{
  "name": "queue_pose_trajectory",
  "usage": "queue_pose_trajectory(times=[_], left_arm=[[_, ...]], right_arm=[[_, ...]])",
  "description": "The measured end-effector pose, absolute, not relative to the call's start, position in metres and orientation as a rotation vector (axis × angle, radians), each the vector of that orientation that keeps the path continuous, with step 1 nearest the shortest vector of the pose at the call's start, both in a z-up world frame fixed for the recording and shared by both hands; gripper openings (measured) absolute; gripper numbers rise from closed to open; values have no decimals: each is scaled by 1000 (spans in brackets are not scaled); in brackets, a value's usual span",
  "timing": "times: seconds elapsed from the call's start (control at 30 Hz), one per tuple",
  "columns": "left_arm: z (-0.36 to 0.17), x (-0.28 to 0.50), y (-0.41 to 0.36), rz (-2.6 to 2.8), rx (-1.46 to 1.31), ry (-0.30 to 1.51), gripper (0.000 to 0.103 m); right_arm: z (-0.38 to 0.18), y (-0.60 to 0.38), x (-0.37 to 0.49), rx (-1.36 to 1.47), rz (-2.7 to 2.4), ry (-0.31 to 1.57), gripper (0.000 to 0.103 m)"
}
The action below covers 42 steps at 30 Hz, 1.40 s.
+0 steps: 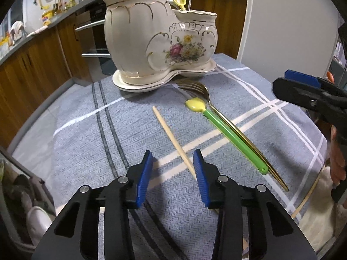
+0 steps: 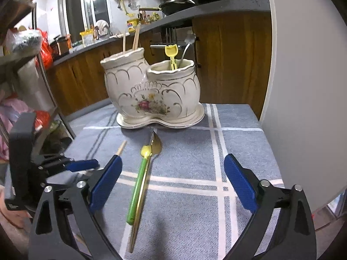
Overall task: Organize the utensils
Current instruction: 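Grasp the last wooden chopstick with the left tool while the right tool grasps the gold fork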
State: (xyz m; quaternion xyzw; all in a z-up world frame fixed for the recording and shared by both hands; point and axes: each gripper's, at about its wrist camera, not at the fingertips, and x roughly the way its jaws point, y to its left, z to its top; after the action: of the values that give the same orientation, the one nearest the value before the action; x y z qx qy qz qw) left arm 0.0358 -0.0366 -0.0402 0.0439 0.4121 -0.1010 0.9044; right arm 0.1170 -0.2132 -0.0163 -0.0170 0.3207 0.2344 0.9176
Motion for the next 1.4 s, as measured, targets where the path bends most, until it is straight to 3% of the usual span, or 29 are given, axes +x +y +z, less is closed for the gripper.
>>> queue_pose_trajectory(times=[0.13, 0.2, 0.27, 0.37, 0.57, 0.67, 0.77, 0.87, 1.4], left_arm=[[-39, 38, -33, -207, 93, 854, 28], [-39, 38, -28, -204, 90, 856, 17], [-38, 40, -23, -203, 84, 858, 10], [-38, 43, -19, -211, 69, 860, 9], [-37, 44, -16, -221, 54, 862, 8], [-37, 43, -16, -224, 49, 861, 8], [-37, 42, -13, -233, 40, 861, 8], [-37, 42, -12, -242, 31, 863, 8], [-35, 45, -6, -246, -9, 867, 7]], right_arm=[[-23, -203, 122, -62, 483, 692, 73], [-25, -197, 128, -68, 495, 720, 58], [-27, -189, 134, -72, 520, 751, 53], [-32, -172, 145, -100, 541, 809, 40], [-41, -145, 166, -163, 510, 857, 37], [-45, -140, 178, -170, 476, 878, 25], [-49, -140, 191, -132, 470, 915, 24], [-52, -142, 198, -95, 480, 943, 12], [-13, -185, 172, 46, 539, 813, 4]])
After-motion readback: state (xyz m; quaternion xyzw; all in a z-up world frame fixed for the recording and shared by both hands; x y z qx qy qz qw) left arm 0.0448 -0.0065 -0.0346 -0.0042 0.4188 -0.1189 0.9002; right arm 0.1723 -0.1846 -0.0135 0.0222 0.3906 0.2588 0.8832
